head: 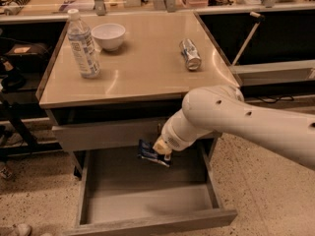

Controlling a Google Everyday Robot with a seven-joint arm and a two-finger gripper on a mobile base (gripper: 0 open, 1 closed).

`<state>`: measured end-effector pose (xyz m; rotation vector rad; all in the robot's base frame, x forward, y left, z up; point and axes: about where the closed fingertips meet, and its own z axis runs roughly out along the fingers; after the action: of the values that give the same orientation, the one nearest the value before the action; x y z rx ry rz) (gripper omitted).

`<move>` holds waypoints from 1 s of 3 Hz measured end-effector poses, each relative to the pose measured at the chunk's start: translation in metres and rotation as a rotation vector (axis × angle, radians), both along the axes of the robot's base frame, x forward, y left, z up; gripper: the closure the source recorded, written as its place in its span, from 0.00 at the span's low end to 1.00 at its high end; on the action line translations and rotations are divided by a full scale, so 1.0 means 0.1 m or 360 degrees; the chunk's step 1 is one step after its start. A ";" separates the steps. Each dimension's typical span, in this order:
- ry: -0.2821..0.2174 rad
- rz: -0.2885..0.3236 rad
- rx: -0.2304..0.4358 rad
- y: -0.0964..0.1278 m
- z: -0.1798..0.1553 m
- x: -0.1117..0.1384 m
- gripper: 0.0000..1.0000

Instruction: Pick rxbar blueberry from middle drawer and place on counter

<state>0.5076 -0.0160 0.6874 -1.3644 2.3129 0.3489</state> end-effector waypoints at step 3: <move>-0.0195 -0.0017 -0.0087 -0.01 1.11 0.23 1.00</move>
Offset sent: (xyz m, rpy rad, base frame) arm 0.0235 -0.0094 0.1123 -0.0563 -0.1119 -0.0278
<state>0.5307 -0.0175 0.7983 -1.3595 2.2434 0.1945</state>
